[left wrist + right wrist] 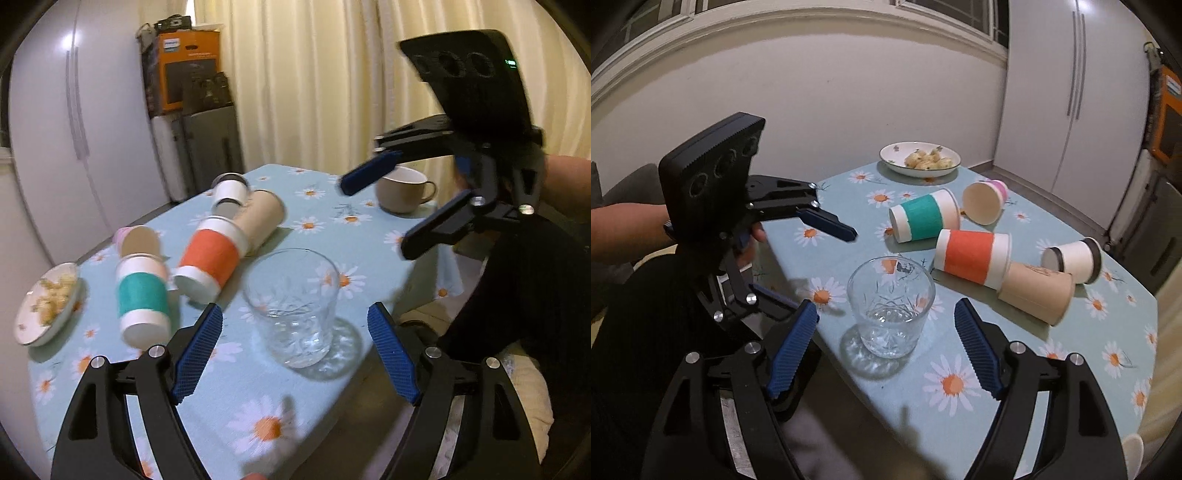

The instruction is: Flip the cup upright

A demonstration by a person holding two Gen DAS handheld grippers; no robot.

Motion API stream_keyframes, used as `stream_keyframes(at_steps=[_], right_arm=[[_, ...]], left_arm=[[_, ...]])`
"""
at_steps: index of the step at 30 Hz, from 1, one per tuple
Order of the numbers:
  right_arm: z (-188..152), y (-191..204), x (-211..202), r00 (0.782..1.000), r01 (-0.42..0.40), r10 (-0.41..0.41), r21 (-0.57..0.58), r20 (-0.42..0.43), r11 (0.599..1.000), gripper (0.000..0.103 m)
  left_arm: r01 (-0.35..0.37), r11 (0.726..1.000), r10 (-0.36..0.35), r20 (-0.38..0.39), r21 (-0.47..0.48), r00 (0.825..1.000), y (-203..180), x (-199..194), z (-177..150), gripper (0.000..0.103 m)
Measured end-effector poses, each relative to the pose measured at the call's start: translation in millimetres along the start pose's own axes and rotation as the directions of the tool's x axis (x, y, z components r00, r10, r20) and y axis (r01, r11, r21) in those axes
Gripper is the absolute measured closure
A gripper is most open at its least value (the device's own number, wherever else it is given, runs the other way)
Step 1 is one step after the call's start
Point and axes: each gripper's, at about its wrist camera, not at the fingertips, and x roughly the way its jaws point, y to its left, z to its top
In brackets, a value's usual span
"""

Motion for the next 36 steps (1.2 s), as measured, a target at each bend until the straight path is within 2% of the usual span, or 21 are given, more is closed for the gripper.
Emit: stream_keyframes(at_steps=[5, 9, 14, 19, 24, 27, 32, 36], right_arm=[[-1, 8, -18, 0.998, 0.067, -0.066, 0.046, -0.012, 0.997, 0.026], [-3, 13, -38, 0.994, 0.111, -0.112, 0.113, 0.002, 0.987, 0.026], [-9, 20, -55, 0.989, 0.141, -0.145, 0.19, 0.004, 0.971, 0.026], [-20, 28, -60, 0.986, 0.165, -0.163, 0.25, -0.028, 0.954, 0.026], [-34, 38, -62, 0.979, 0.201, -0.196, 0.297, -0.047, 0.933, 0.026], [-42, 44, -62, 0.974, 0.227, -0.222, 0.313, -0.053, 0.922, 0.026], [-55, 51, -64, 0.974, 0.219, -0.223, 0.334, -0.026, 0.917, 0.026], [-66, 52, -59, 0.97, 0.239, -0.239, 0.329, -0.042, 0.913, 0.026]], left_arm=[[-0.064, 0.997, 0.064, 0.0, -0.036, 0.998, -8, -29, 11, 0.024], [-0.14, 0.983, 0.136, -0.045, -0.12, 0.99, -12, -41, 15, 0.024], [-0.214, 0.953, 0.201, -0.082, -0.214, 0.976, -28, -57, 14, 0.024], [-0.249, 0.921, 0.23, -0.096, -0.301, 0.968, -44, -71, 12, 0.024], [-0.275, 0.873, 0.252, -0.109, -0.402, 0.961, -54, -86, 4, 0.024], [-0.322, 0.86, 0.295, -0.131, -0.395, 0.947, -63, -89, 2, 0.024], [-0.361, 0.826, 0.32, -0.168, -0.433, 0.933, -71, -90, -9, 0.024], [-0.38, 0.818, 0.327, -0.194, -0.433, 0.925, -77, -84, -18, 0.024]])
